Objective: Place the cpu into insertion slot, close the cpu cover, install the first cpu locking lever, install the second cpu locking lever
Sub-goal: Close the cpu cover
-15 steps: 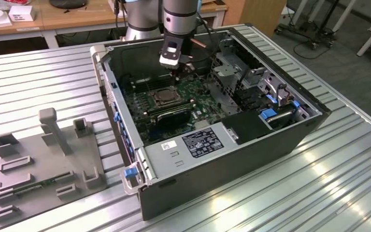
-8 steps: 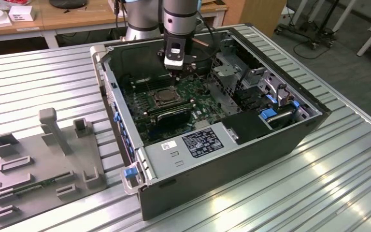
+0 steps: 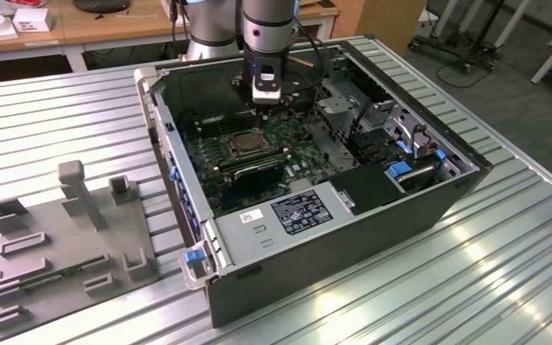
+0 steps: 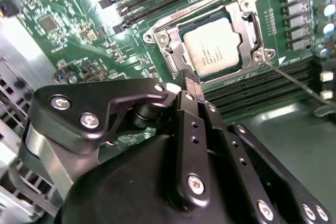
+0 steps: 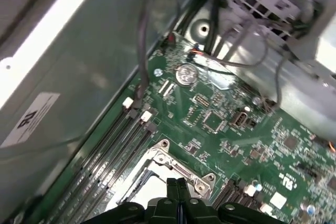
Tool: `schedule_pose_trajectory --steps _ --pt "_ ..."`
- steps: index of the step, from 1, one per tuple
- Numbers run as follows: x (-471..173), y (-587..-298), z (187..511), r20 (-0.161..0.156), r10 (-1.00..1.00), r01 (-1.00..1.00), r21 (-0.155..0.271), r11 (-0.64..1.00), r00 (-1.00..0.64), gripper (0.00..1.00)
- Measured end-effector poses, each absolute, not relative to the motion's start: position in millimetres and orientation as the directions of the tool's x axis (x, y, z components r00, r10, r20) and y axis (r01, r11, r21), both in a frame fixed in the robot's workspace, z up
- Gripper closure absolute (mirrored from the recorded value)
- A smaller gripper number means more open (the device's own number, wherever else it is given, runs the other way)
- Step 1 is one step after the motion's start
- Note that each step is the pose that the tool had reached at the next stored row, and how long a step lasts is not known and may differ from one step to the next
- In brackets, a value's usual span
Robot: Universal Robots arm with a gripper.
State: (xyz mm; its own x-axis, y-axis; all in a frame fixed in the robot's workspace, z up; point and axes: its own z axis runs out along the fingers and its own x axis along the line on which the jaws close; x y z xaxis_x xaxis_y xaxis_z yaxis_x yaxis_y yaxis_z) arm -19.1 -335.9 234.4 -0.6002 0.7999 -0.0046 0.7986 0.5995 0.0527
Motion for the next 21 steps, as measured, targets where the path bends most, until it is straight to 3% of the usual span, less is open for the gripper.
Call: schedule_pose_trajectory --steps 21 --pt "-19.1 -335.9 231.4 -0.005 0.518 0.517 0.053 0.855 -0.856 0.90"
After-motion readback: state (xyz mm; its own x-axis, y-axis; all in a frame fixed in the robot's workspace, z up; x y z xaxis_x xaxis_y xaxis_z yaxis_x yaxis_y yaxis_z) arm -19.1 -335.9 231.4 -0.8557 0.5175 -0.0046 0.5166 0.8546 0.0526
